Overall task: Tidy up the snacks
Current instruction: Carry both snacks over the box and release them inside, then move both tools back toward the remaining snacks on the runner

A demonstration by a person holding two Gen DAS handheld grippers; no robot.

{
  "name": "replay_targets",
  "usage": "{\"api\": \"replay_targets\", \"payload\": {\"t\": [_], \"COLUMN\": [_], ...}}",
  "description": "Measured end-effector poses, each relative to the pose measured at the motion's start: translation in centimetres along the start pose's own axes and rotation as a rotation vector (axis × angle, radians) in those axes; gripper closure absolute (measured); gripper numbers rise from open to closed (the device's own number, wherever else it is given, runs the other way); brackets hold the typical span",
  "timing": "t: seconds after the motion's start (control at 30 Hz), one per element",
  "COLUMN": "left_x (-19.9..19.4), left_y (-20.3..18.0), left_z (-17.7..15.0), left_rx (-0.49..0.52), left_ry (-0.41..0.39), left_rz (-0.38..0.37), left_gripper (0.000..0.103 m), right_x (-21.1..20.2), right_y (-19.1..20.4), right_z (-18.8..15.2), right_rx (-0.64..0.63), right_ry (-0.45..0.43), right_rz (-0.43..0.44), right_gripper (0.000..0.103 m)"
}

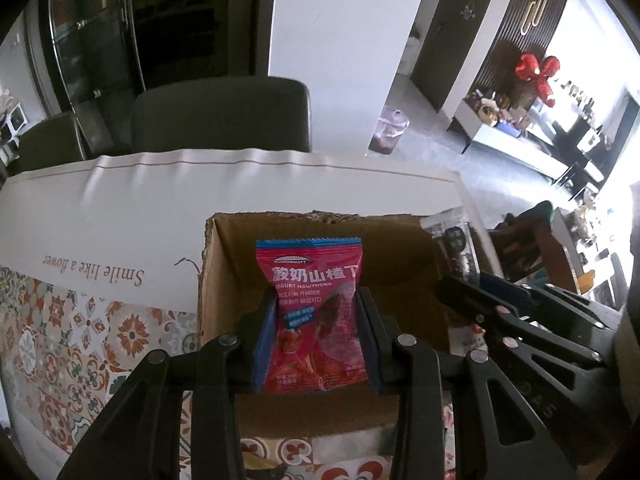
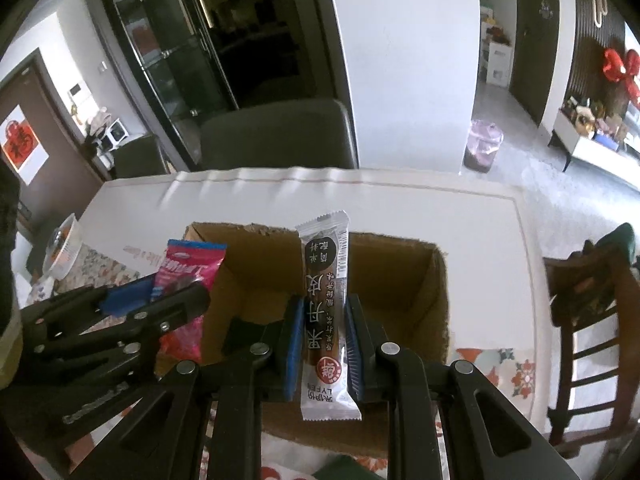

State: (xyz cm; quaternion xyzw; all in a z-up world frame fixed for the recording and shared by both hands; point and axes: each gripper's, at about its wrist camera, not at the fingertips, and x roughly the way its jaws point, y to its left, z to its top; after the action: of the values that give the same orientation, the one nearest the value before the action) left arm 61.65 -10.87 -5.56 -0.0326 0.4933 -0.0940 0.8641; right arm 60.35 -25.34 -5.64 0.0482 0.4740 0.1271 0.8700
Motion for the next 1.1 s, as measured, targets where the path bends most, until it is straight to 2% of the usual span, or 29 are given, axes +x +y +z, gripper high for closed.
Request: {"api": "replay_targets", "payload": {"t": [0.07, 0.1, 0.17, 0.23, 0.37, 0.53, 0.63, 0.77, 0.83, 0.93, 1.0, 1.1], "left_x": [0.5, 0.6, 0.5, 0.0, -1.5, -5.1, -7.2, -10.1, -11.3, -12.7, -13.4, -14.1], "left_y": [0.1, 0.1, 0.2, 0.3, 0.4, 0.2, 0.0, -0.7, -0.9, -1.0, -0.9, -0.7], "left_z": [-0.1, -0.2, -0.2, -0.4, -1.1, -2.4, -3.4, -5.3, -6.4, -7.5, -8.4, -9.8], "left_rx": [0.001, 0.002, 0.000, -0.006, 0.006, 0.034, 0.055, 0.089, 0.114, 0.117, 0.116, 0.114], "left_ry": [0.005, 0.007, -0.002, -0.015, -0.034, -0.095, -0.123, -0.169, -0.183, -0.191, -0.194, -0.198], "left_rz": [0.006, 0.007, 0.021, 0.024, 0.015, 0.048, 0.044, 0.047, 0.044, 0.044, 0.039, 0.078], "left_gripper": [0.058, 0.053, 0.047, 0.043, 0.042, 0.034, 0.033, 0.029, 0.029, 0.029, 0.028, 0.026], "right_x": [0.5, 0.8, 0.9, 0.5, -0.8, -3.5, -5.2, -7.9, -9.3, -11.0, -11.9, -12.6], "right_y": [0.0, -0.1, -0.2, -0.3, -0.5, -0.1, 0.2, 1.0, 1.3, 1.8, 2.2, 2.6], "right_z": [0.0, 0.0, -0.1, -0.4, -0.9, -2.0, -2.8, -4.2, -5.0, -6.2, -7.0, -8.0], "right_rx": [-0.008, -0.012, -0.012, -0.011, 0.015, -0.019, -0.021, -0.044, -0.048, -0.047, -0.044, -0.045], "right_ry": [0.003, 0.009, 0.017, -0.004, -0.029, -0.078, -0.098, -0.153, -0.174, -0.201, -0.227, -0.224], "right_rz": [-0.023, -0.029, -0.030, -0.056, -0.069, -0.120, -0.129, -0.161, -0.155, -0.146, -0.141, -0.129], "right_gripper": [0.081, 0.080, 0.059, 0.054, 0.052, 0.052, 0.040, 0.039, 0.039, 0.031, 0.030, 0.030]}}
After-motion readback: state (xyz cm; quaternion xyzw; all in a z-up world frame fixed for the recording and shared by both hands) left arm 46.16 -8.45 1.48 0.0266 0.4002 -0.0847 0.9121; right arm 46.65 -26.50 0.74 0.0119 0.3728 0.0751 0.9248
